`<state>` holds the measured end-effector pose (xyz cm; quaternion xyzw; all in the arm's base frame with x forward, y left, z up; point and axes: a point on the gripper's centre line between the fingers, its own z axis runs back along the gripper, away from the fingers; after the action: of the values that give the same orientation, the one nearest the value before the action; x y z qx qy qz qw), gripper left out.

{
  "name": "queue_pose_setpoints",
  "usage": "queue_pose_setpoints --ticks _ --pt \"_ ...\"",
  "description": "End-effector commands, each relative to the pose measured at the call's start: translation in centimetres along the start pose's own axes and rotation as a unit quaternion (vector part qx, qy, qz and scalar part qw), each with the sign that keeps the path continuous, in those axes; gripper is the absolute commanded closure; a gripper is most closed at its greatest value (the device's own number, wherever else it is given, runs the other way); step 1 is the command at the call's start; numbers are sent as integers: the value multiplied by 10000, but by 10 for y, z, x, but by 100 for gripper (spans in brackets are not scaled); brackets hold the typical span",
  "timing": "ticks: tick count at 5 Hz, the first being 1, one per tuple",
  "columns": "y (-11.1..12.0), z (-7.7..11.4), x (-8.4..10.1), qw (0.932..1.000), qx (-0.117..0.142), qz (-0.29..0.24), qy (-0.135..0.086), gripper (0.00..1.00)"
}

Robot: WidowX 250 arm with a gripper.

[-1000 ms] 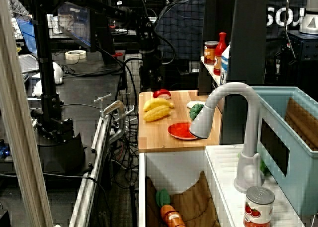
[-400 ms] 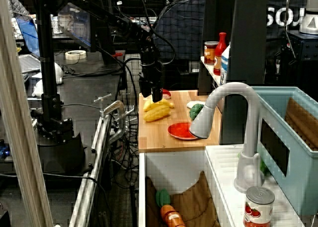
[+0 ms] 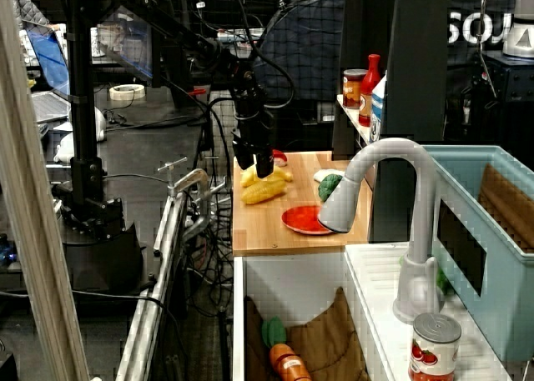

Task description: Put corn on plate

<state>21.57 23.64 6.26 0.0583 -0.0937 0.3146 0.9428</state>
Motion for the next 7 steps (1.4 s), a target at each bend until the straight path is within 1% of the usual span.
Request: queue_pose_setpoints --ticks 1,2,3,4,5,6,7 --pt "7 -1 10 9983 -60 480 -323 0" --pt "9 -4 13 9950 -79 914 -388 0" --pt "-6 -8 7 9963 -24 854 -127 0" --pt "-17 -4 6 9971 -68 762 10 0" --pt "-22 -8 1 9975 -31 708 51 0" --pt "-19 -15 4 9979 93 643 65 0" --pt "-9 -22 9 9983 250 482 196 0"
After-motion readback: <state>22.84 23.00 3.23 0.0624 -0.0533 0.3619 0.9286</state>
